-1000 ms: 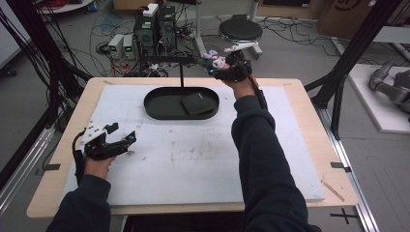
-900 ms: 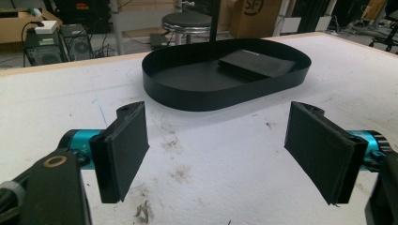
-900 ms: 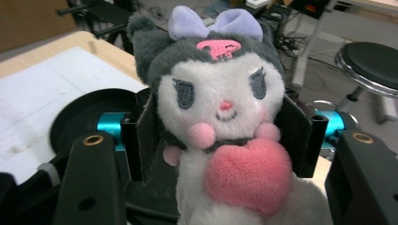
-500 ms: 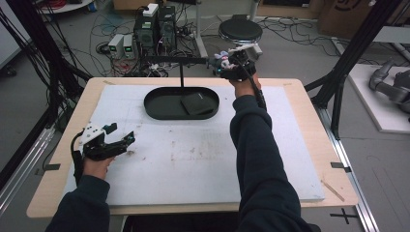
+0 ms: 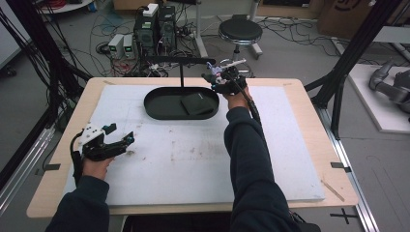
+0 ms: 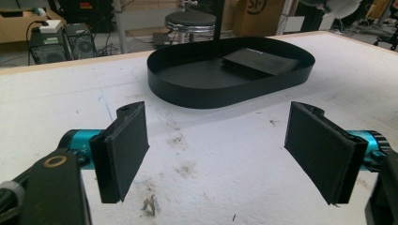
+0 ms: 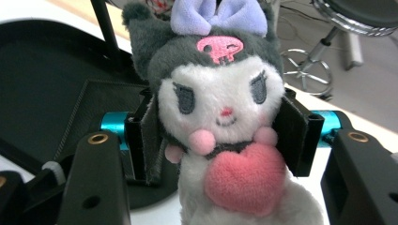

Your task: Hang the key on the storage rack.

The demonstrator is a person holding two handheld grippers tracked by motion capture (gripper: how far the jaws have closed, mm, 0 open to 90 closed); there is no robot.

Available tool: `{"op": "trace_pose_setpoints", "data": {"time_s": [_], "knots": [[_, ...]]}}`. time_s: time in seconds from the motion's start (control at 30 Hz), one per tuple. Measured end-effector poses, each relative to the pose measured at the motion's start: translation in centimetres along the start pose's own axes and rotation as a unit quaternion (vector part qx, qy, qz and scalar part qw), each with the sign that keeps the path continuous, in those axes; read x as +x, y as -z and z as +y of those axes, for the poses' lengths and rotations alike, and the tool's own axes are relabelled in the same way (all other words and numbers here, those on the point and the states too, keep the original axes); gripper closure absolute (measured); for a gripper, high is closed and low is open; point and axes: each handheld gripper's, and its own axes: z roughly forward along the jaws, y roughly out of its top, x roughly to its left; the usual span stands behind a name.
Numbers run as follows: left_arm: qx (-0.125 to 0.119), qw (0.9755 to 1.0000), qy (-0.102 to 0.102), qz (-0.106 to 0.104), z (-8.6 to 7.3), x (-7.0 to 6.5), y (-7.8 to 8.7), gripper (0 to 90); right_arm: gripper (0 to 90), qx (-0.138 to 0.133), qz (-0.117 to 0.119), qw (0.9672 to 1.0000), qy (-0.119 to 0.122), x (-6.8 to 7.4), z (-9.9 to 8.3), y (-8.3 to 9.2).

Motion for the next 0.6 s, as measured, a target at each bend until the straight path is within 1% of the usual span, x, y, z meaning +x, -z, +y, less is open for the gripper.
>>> {"op": "trace_pose_setpoints", "data": {"time_s": [0.07, 0.2, 0.27, 0.33, 0.4, 0.43, 0.47, 0.53, 0.6], "knots": [[0.000, 1.0000, -0.001, 0.000, 0.0, 0.0, 0.1, 21.6, 40.8, -0.003, 0.006, 1.0000, -0.007, 0.3, -0.2, -0.6], [-0.001, 1.0000, 0.002, 0.002, -0.1, 0.1, 0.2, 21.5, 40.2, -0.005, 0.004, 1.0000, -0.001, 0.8, -0.3, -1.4], [-0.001, 1.0000, 0.000, 0.002, -0.1, 0.2, 0.2, 21.5, 39.0, -0.007, 0.003, 1.0000, 0.005, 1.0, -0.3, -1.6], [0.000, 1.0000, 0.000, 0.002, -0.1, 0.2, 0.2, 21.5, 35.4, -0.007, -0.002, 0.9999, 0.012, 1.1, -0.4, -1.6], [0.000, 1.0000, 0.001, 0.002, -0.1, 0.1, 0.2, 21.5, 30.7, -0.005, 0.005, 0.9998, 0.019, 1.2, -0.4, -1.8], [0.000, 1.0000, 0.001, 0.002, -0.1, 0.1, 0.2, 21.6, 27.7, -0.001, 0.008, 0.9996, 0.028, 1.3, -0.5, -1.9], [0.000, 1.0000, 0.001, 0.001, -0.1, 0.1, 0.2, 21.5, 26.0, 0.000, 0.009, 0.9995, 0.029, 1.4, -0.5, -1.9], [0.001, 1.0000, 0.002, 0.000, -0.1, 0.1, 0.2, 21.5, 25.3, -0.005, 0.014, 0.9995, 0.028, 1.3, -0.5, -1.6], [0.000, 1.0000, 0.002, 0.000, -0.1, 0.1, 0.2, 21.6, 21.7, -0.016, 0.027, 0.9991, 0.029, 1.1, -0.6, -0.9]]}}
